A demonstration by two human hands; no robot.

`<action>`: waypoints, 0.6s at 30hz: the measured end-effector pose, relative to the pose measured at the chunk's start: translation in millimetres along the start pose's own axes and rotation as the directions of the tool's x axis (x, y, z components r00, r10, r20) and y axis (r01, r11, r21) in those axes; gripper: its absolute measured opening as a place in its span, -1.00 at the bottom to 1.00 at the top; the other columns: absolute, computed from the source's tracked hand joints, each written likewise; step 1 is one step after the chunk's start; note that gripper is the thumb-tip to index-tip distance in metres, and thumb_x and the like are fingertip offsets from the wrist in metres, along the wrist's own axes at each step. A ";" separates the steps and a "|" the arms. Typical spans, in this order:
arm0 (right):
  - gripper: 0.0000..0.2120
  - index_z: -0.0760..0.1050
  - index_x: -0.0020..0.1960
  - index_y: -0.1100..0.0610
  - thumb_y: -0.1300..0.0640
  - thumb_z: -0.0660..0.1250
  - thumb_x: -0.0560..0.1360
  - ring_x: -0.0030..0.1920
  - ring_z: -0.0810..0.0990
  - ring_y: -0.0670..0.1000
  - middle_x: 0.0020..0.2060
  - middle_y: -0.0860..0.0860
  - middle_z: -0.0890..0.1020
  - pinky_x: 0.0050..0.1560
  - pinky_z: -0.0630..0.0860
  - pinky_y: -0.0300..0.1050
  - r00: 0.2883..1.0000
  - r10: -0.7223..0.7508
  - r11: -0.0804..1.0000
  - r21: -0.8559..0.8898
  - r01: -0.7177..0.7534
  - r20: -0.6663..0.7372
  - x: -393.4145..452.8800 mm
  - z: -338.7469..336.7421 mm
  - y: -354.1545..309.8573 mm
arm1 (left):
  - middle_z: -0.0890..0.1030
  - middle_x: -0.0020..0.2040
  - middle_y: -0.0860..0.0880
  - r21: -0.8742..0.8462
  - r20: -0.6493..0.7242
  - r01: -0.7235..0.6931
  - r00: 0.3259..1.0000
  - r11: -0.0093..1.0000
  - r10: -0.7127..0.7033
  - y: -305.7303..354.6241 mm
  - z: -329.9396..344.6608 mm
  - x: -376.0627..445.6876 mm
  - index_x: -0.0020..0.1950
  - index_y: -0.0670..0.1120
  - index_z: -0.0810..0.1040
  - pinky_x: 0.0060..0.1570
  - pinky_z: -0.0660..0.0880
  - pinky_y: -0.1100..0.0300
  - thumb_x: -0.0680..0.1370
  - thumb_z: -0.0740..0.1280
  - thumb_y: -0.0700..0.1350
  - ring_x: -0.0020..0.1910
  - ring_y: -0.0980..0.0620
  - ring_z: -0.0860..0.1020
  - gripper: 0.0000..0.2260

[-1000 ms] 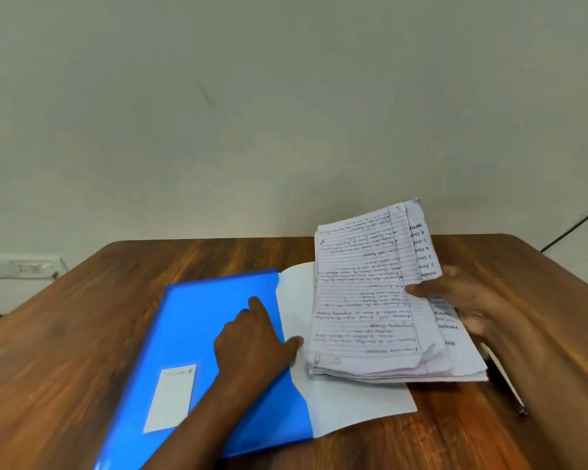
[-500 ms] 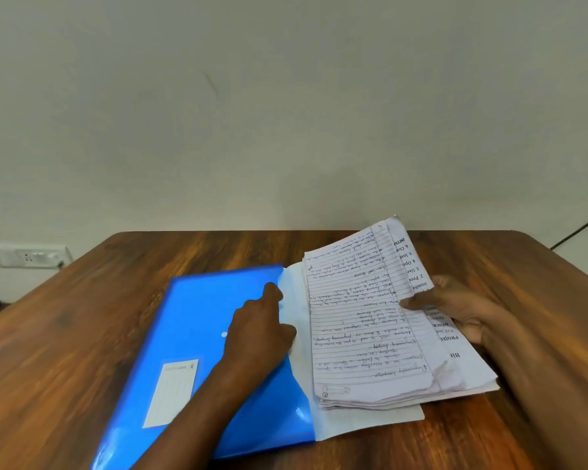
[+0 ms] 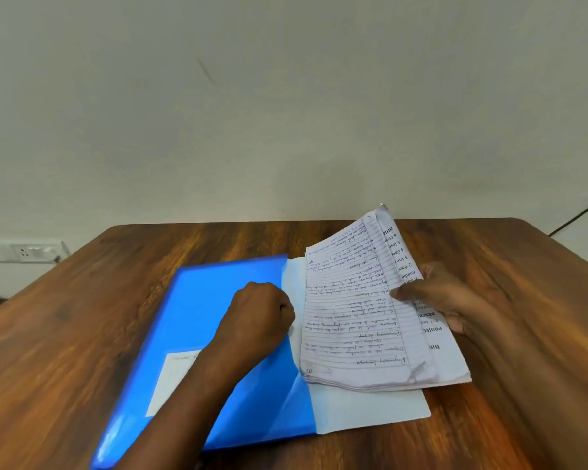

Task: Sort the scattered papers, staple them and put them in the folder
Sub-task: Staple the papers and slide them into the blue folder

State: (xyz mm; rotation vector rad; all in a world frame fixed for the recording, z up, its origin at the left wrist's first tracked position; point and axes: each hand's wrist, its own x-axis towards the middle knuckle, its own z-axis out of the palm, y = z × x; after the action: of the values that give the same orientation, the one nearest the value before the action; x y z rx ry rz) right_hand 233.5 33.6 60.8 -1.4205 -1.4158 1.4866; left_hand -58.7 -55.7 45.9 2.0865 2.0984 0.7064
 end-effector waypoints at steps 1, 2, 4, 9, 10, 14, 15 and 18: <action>-0.70 0.50 0.20 0.39 0.47 0.41 0.49 -0.04 0.75 0.31 -0.02 0.28 0.74 0.08 0.64 0.35 1.000 -0.003 1.000 -0.010 0.003 -0.007 0.2 2.8 0.7 | 0.53 -0.38 -0.09 0.034 -0.012 -0.004 1.000 0.999 0.004 1.7 -0.5 -0.3 -0.32 -0.21 0.49 -0.28 0.47 -0.08 0.49 0.25 -0.11 -0.38 -0.02 0.43 -0.77; -0.70 0.50 0.20 0.38 0.47 0.41 0.49 -0.04 0.75 0.30 -0.03 0.27 0.74 0.05 0.66 0.33 1.000 -0.005 1.000 -0.019 0.005 -0.006 0.4 5.2 1.7 | 0.48 -0.42 -0.07 0.052 -0.021 -0.004 1.000 0.999 0.005 4.4 -1.3 -2.0 -0.35 -0.20 0.47 -0.31 0.43 -0.05 0.49 0.30 -0.09 -0.41 -0.01 0.39 -0.74; -0.71 0.53 0.19 0.37 0.45 0.43 0.49 -0.04 0.75 0.30 -0.03 0.25 0.75 0.06 0.66 0.34 1.000 -0.013 0.999 -0.051 0.012 -0.005 0.7 8.9 2.1 | 0.51 -0.41 0.01 0.080 -0.018 0.005 1.000 0.997 -0.004 6.1 -1.4 -4.6 -0.35 -0.11 0.51 -0.30 0.47 0.03 0.47 0.40 0.05 -0.37 0.03 0.47 -0.70; -0.74 0.54 0.16 0.33 0.46 0.42 0.48 -0.02 0.74 0.33 -0.01 0.27 0.74 0.12 0.61 0.43 1.000 -0.009 0.999 -0.053 0.010 0.016 -2.9 14.6 -0.8 | 0.62 -0.14 0.04 0.126 0.036 0.058 0.997 0.990 -0.063 6.6 0.0 -6.6 -0.14 -0.06 0.64 -0.14 0.62 0.11 0.42 0.54 -0.12 -0.13 0.03 0.57 -0.89; -0.74 0.54 0.15 0.33 0.46 0.41 0.49 -0.02 0.74 0.33 -0.01 0.27 0.74 0.13 0.60 0.43 1.000 -0.010 0.999 -0.051 0.011 0.021 -3.4 15.7 -1.4 | 0.62 -0.11 0.02 0.136 0.041 0.079 0.996 0.988 -0.085 6.0 0.3 -7.1 -0.11 -0.07 0.64 -0.14 0.62 0.12 0.41 0.53 -0.15 -0.11 0.03 0.57 -0.88; -0.73 0.53 0.18 0.35 0.47 0.39 0.50 0.00 0.74 0.34 0.01 0.29 0.73 0.11 0.62 0.42 0.997 0.019 0.999 -0.046 -0.016 0.072 -5.9 20.8 -3.3 | 0.60 -0.10 0.01 0.137 0.019 0.098 0.995 0.986 -0.102 4.2 0.4 -8.3 -0.10 -0.08 0.61 -0.16 0.62 0.05 0.40 0.51 -0.21 -0.10 0.02 0.55 -0.86; -0.74 0.52 0.18 0.36 0.48 0.39 0.50 0.00 0.74 0.34 0.01 0.30 0.73 0.08 0.63 0.40 0.996 0.029 0.999 -0.046 -0.025 0.084 -6.7 21.7 -3.7 | 0.61 -0.11 0.01 0.124 0.010 0.093 0.995 0.988 -0.095 4.1 0.9 -8.1 -0.10 -0.09 0.61 -0.15 0.62 0.03 0.40 0.50 -0.22 -0.11 0.02 0.55 -0.87; -0.74 0.53 0.17 0.39 0.49 0.38 0.50 0.02 0.73 0.36 0.02 0.31 0.72 0.14 0.60 0.42 0.994 0.041 0.999 -0.034 -0.038 0.098 -8.0 22.3 -3.6 | 0.63 -0.15 0.00 0.096 -0.035 0.065 0.997 0.993 -0.062 5.8 1.5 -7.6 -0.11 -0.12 0.63 -0.15 0.63 -0.04 0.40 0.47 -0.25 -0.12 -0.01 0.56 -0.89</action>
State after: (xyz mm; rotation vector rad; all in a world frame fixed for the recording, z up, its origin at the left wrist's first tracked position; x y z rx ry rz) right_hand 213.2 20.9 62.8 -1.4192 -1.4854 1.5848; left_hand -52.3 -63.0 44.9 2.0584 2.2490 0.6453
